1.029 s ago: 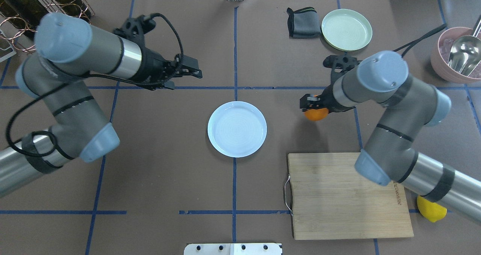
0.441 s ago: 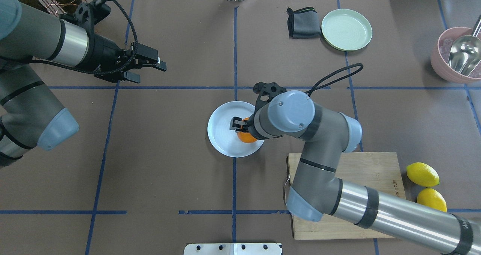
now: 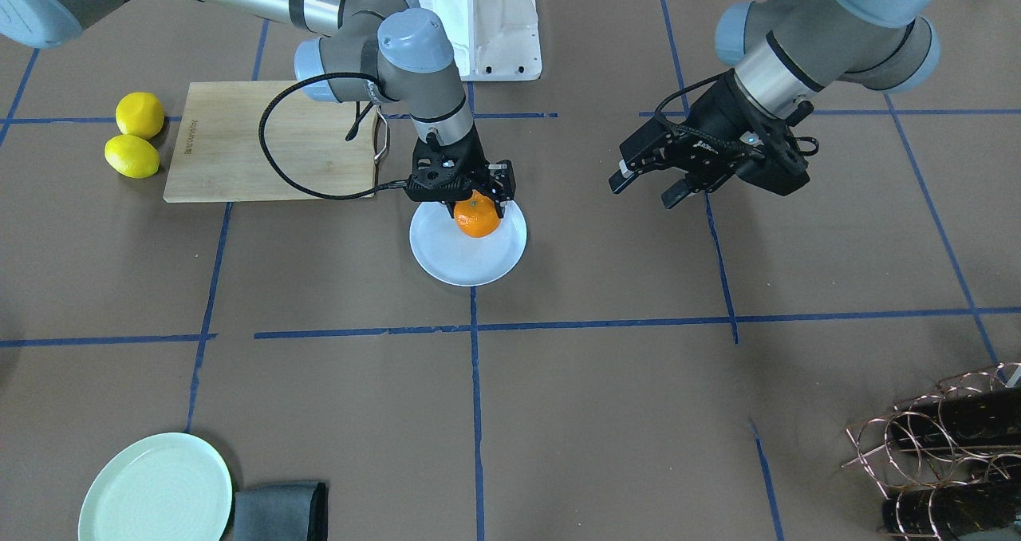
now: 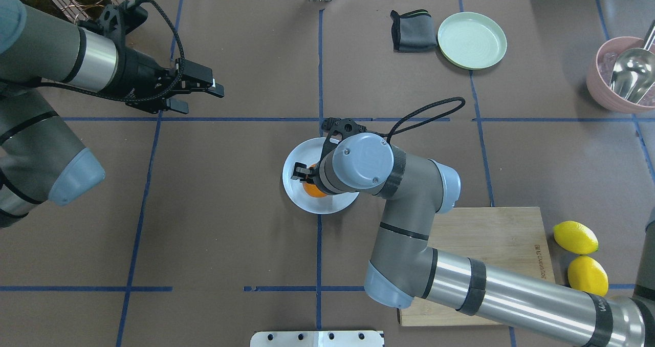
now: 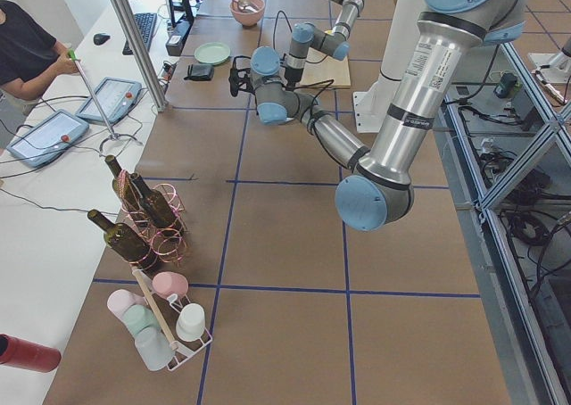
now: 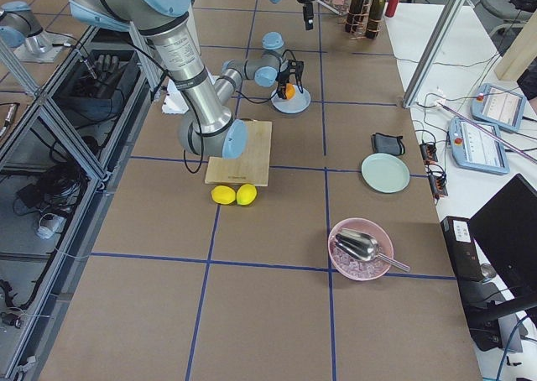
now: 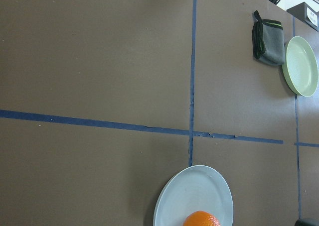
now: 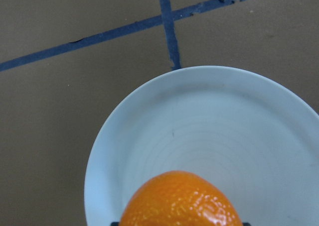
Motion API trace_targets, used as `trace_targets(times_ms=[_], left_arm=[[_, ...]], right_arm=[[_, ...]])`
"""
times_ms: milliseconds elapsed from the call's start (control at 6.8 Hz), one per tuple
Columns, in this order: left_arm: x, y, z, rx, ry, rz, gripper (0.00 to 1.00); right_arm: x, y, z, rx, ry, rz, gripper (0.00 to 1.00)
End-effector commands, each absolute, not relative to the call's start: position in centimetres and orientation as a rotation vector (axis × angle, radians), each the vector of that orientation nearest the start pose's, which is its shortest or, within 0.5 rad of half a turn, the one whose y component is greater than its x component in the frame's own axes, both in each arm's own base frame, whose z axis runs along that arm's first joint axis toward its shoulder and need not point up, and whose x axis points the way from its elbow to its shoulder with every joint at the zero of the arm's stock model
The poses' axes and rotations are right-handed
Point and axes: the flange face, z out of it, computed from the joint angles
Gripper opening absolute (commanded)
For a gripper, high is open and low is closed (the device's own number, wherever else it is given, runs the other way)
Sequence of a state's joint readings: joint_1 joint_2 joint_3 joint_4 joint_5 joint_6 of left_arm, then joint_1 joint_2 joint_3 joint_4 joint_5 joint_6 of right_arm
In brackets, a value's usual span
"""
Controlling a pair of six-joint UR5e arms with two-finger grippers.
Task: Pick orange to plate
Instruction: 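Lower the orange onto the plate with the right gripper while the left arm draws back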
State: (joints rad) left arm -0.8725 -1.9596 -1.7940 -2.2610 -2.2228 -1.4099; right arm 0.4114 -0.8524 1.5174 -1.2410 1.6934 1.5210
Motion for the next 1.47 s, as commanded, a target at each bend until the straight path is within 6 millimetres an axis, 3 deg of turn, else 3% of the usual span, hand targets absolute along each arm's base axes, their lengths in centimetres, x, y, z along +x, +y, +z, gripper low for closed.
trace_targets(times_ms=[0,588,735,1029,1176,1324], left_arm=[[32.1,-49.5,25.7,0.13,1.35,-0.179,0.99],[32.2,-49.5,25.6,0.128,1.353,-0.18,0.99],[32.2,-49.5,25.6,0.127,1.352,-0.181,0.99],[32.6,-49.9,26.5,0.119,1.337,-0.188,0.99],[32.5,-50.0,26.5,0.126,1.337,-0.187,0.99],[32.5,-50.1,27.0,0.124,1.325,-0.196,0.99]], right_arm=[[-61.8,-40.7,21.6,0.146,-0.94,0.299,0.0],[-62.0,-41.0,22.1,0.166,-0.912,0.311,0.0],[-62.4,-41.0,22.5,0.167,-0.902,0.313,0.99],[-61.2,-40.5,21.7,0.169,-0.928,0.287,1.0],[-57.2,-40.1,20.8,0.152,-0.961,0.288,1.0],[-49.4,-38.9,20.4,0.103,-0.996,0.284,1.0]])
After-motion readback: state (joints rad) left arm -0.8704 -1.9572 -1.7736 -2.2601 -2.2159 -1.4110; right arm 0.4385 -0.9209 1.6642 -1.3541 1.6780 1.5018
